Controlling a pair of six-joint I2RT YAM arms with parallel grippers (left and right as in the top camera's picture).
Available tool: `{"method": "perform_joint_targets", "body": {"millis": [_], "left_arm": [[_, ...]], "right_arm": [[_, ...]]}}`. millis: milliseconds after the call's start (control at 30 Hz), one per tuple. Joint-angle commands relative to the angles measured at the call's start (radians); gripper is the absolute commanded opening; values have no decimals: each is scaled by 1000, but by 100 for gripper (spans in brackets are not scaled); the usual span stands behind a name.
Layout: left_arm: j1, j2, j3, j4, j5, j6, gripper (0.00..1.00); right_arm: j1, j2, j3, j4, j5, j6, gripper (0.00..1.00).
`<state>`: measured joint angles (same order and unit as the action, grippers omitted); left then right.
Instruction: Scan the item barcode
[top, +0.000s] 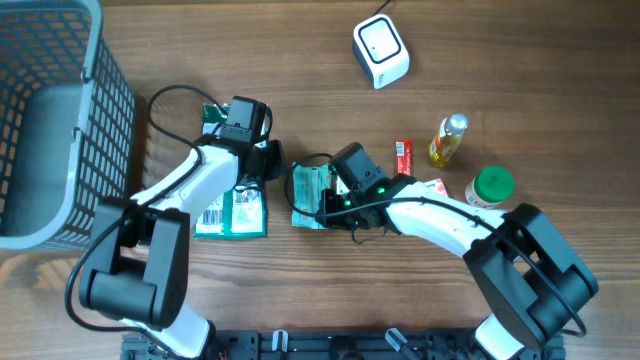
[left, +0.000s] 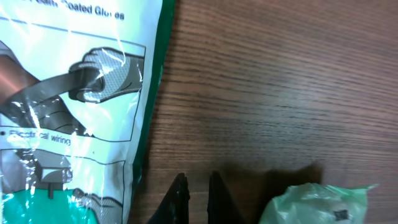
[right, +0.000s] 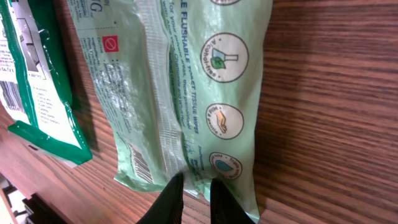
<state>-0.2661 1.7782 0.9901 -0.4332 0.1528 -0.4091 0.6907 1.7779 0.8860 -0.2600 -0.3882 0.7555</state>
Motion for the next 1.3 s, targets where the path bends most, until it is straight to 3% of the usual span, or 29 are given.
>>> {"method": "perform_joint_targets", "body": {"millis": [0, 33, 100, 300, 433, 600, 967, 1267], "left_arm": [[2, 21, -10, 7, -16, 4, 4], [2, 21, -10, 9, -16, 4, 4], [2, 21, -10, 10, -16, 4, 4], [2, 21, -10, 11, -16, 4, 4], [1, 21, -10, 11, -16, 4, 4], [-21, 21, -10, 10, -1, 4, 4], [-90, 51, -10, 34, -77, 4, 4], [-82, 28, -6, 39, -46, 4, 4]], "right_arm": [[0, 1, -11, -6, 51, 7, 10], [0, 0, -11, -4, 48, 7, 4], [-3, -3, -5, -2, 24, 6, 4], [-22, -110, 40, -7, -75, -52, 17], [-40, -222, 40, -59, 91, -53, 21], [-68, -239, 37, -131, 276, -45, 24], [-71, -212, 35, -150, 327, -48, 23], [-71, -212, 5, -153, 371, -46, 24]]}}
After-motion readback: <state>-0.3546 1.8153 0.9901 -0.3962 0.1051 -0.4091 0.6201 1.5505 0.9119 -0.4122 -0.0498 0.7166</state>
